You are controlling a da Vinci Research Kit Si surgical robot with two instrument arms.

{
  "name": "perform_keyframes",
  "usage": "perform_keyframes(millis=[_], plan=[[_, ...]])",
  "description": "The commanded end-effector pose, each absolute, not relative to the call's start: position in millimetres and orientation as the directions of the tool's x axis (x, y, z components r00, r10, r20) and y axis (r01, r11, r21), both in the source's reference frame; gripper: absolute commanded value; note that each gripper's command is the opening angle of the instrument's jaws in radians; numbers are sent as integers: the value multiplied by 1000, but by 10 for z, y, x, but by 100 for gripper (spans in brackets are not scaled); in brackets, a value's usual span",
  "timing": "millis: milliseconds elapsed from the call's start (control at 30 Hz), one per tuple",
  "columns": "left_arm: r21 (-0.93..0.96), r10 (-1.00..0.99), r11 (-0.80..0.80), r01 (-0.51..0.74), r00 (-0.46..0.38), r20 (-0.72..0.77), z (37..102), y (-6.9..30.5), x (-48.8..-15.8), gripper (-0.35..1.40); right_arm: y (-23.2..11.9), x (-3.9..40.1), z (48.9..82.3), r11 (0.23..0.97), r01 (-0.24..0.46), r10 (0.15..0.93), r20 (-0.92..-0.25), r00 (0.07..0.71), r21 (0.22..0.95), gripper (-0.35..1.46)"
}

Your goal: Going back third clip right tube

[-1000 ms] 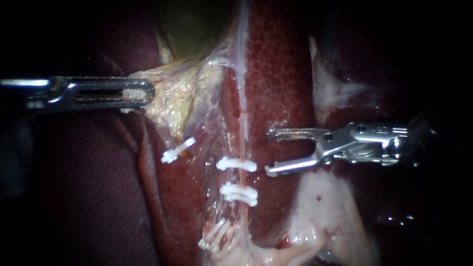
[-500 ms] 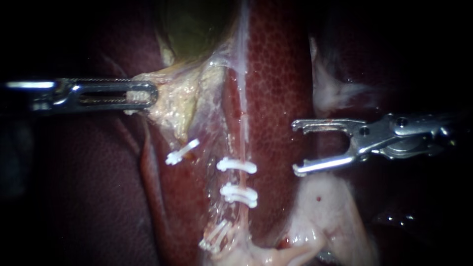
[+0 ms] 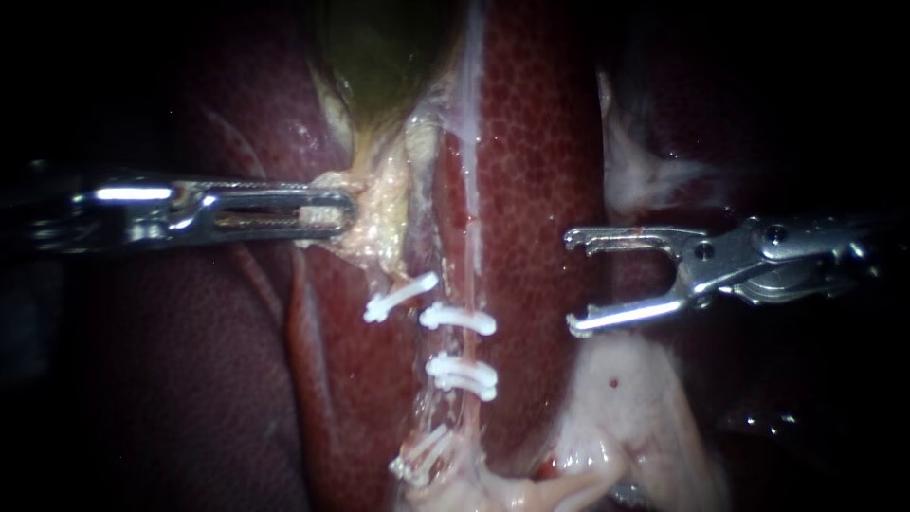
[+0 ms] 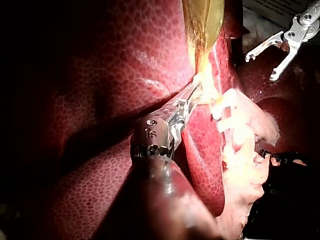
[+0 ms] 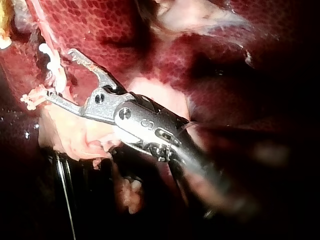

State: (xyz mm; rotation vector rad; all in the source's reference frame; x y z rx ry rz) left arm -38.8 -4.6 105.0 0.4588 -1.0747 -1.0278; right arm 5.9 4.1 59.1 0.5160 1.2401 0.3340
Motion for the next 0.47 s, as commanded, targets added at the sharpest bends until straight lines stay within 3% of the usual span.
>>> perform_keyframes(millis=[33,467], plan=[[744,-862,484,461,103,497,1051,-46,-389,-35,41,59,591,839,34,509,-807,299,543,60],[743,-861,485,462,103,498,1052,-47,-391,-35,42,61,590,838,36,510,-806,299,544,60]])
